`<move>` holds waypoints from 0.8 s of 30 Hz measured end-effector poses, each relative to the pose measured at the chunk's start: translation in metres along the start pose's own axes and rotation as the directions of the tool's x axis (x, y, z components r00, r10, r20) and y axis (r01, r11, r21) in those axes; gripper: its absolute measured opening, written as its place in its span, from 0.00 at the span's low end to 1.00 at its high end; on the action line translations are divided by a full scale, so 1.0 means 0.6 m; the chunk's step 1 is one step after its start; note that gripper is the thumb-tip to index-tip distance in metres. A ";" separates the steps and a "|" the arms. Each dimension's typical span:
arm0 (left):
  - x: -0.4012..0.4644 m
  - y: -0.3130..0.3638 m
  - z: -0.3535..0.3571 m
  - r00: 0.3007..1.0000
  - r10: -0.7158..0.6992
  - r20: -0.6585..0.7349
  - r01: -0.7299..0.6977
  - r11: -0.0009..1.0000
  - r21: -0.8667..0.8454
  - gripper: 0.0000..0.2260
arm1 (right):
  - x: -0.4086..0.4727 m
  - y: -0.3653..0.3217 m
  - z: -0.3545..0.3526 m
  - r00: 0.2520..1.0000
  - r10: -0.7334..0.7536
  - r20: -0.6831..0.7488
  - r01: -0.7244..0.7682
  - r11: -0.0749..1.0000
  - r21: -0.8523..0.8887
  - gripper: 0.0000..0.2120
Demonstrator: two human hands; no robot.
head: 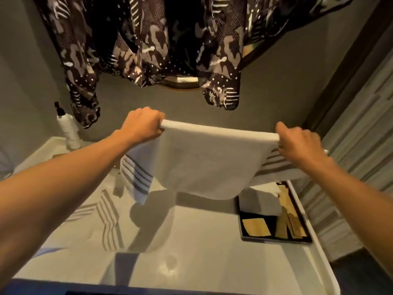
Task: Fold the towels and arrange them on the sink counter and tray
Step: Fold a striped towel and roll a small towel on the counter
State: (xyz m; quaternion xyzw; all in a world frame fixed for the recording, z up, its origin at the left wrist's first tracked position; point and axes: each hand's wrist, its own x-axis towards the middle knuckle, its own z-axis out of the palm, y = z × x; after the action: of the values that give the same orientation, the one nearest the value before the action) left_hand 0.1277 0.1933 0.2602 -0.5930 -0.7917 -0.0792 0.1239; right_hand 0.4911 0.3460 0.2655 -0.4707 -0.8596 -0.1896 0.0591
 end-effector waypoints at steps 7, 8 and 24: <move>-0.046 0.042 0.018 0.970 0.241 -0.019 -0.240 0.970 0.047 0.06 | -0.116 0.068 -0.017 0.999 -0.033 0.011 0.034 0.997 -0.069 0.19; -0.074 0.040 0.049 0.968 0.246 0.051 -0.250 0.966 0.070 0.08 | -0.151 0.068 0.012 0.995 -0.054 0.084 0.059 0.996 -0.060 0.21; -0.352 0.050 0.304 0.671 0.050 0.740 -0.363 0.892 0.268 0.14 | -0.437 0.010 0.347 0.743 -0.159 0.650 0.120 0.987 0.104 0.31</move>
State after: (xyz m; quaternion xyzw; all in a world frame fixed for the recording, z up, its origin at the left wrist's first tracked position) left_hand 0.1939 0.0574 0.0237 -0.6262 -0.7014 0.3334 -0.0690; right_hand 0.6565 0.2220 0.0018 -0.4398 -0.8633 0.0073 -0.2475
